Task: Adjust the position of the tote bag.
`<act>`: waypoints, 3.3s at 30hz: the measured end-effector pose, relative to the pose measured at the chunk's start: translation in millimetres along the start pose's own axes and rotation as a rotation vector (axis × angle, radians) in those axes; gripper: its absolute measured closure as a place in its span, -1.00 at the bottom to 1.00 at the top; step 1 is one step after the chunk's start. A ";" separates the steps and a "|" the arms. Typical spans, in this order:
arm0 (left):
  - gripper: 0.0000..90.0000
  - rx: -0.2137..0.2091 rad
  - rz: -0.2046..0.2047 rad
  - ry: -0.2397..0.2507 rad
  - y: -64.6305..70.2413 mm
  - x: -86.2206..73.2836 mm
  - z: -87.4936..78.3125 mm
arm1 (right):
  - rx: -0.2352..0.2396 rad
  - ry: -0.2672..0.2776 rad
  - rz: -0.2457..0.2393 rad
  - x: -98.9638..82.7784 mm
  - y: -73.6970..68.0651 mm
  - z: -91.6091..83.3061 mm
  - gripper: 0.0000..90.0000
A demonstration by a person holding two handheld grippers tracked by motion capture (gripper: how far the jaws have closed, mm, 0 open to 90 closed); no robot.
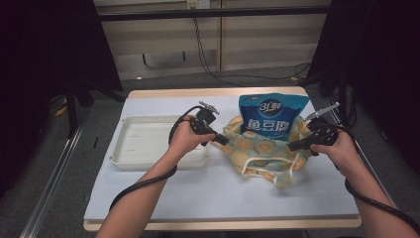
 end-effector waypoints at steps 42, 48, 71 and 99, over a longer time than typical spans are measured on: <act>0.37 -0.036 -0.048 -0.001 -1.0 -26.0 -1.9 | -0.017 -0.072 -0.006 -15.2 -2.9 11.1 1.00; -0.15 -0.021 -0.043 0.013 -7.6 -16.2 -11.3 | -0.023 -0.078 -0.003 -14.6 -3.1 11.8 0.99; 0.70 0.095 -0.075 0.110 -23.4 27.3 6.5 | -0.023 -0.080 -0.019 -12.0 -3.1 12.7 0.97; 0.18 0.095 -0.124 0.065 -25.7 24.2 -2.7 | -0.096 -0.055 -0.031 -14.8 -15.4 3.9 0.13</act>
Point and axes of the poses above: each handheld gripper's, and its own axes: z roughly forward along the jaws, x roughly out of its top, y roughly to its right, the point moved 4 cm from there along z, roughly forward along the jaws, and after that the axes turned 13 degrees about x, right-handed, at the moved point
